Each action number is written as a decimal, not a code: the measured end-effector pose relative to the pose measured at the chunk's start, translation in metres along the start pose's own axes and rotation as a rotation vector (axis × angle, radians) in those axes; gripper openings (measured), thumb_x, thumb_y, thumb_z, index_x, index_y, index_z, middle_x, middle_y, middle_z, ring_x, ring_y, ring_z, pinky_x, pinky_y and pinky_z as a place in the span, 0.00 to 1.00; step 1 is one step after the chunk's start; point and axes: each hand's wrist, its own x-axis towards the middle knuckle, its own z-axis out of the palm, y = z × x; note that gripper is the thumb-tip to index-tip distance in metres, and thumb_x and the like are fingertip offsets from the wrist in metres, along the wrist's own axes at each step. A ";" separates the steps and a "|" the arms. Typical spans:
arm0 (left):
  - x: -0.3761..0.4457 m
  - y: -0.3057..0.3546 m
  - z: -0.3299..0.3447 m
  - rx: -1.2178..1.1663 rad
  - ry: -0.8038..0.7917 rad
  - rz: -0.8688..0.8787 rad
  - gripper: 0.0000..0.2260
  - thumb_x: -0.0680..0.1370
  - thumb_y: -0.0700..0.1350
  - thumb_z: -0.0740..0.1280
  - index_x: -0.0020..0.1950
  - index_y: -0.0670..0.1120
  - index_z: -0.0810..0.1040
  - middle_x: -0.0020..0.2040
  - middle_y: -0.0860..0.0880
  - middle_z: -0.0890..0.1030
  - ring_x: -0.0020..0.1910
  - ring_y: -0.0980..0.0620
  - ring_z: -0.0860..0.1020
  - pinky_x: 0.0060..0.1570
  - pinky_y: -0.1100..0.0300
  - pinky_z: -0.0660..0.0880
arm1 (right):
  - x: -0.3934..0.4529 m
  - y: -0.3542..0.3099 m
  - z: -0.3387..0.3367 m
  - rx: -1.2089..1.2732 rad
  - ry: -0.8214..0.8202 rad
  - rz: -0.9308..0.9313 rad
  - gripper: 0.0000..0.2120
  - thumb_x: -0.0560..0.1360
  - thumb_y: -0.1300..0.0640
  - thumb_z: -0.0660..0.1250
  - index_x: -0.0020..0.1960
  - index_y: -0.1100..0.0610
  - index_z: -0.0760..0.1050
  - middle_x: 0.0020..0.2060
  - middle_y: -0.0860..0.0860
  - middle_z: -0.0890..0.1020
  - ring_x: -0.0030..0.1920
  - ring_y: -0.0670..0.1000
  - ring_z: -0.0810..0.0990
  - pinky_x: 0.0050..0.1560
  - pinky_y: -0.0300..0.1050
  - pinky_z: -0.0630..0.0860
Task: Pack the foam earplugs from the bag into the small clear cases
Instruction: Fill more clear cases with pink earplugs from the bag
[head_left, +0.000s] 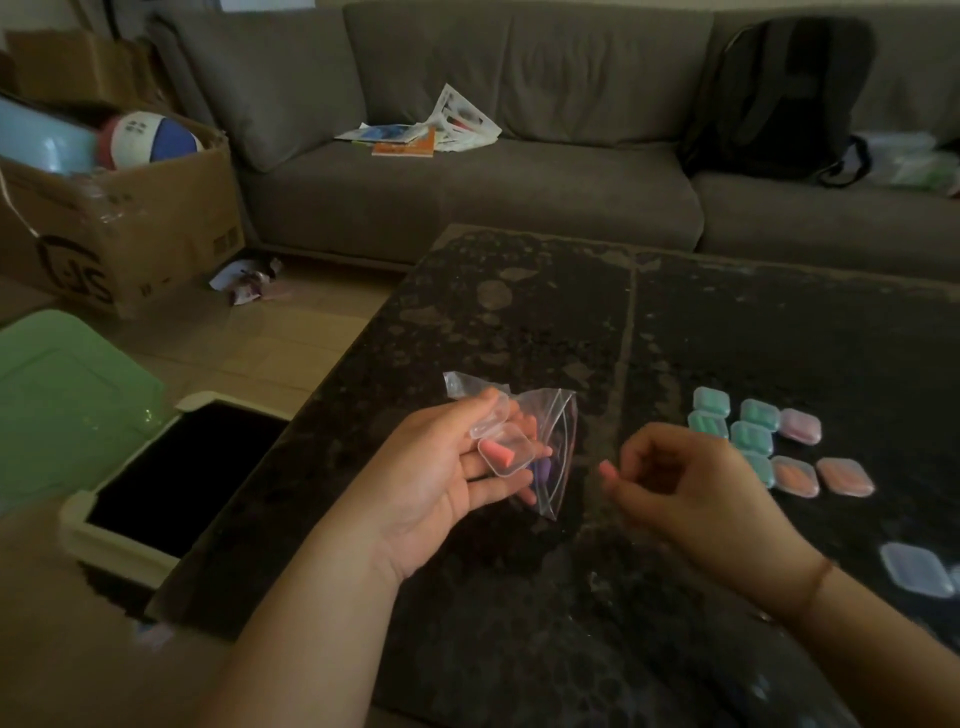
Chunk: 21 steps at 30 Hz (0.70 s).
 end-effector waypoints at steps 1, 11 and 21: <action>0.001 0.000 0.003 0.001 -0.016 0.004 0.15 0.82 0.50 0.64 0.63 0.42 0.81 0.56 0.43 0.86 0.54 0.47 0.86 0.53 0.52 0.83 | -0.004 -0.002 -0.007 0.098 0.009 0.041 0.03 0.73 0.58 0.70 0.43 0.52 0.77 0.36 0.52 0.82 0.35 0.45 0.82 0.34 0.36 0.78; 0.012 -0.014 0.061 -0.012 -0.127 -0.071 0.13 0.81 0.49 0.67 0.60 0.42 0.81 0.54 0.42 0.87 0.53 0.46 0.86 0.52 0.52 0.84 | -0.034 0.018 -0.049 0.747 0.097 0.269 0.11 0.69 0.56 0.65 0.47 0.58 0.83 0.43 0.56 0.84 0.42 0.50 0.85 0.38 0.43 0.82; 0.026 -0.029 0.100 0.087 -0.195 -0.098 0.13 0.82 0.49 0.65 0.60 0.43 0.82 0.54 0.42 0.87 0.54 0.46 0.86 0.56 0.49 0.83 | -0.035 0.028 -0.062 0.373 0.136 0.103 0.12 0.75 0.62 0.69 0.55 0.49 0.79 0.39 0.51 0.84 0.38 0.46 0.85 0.40 0.32 0.79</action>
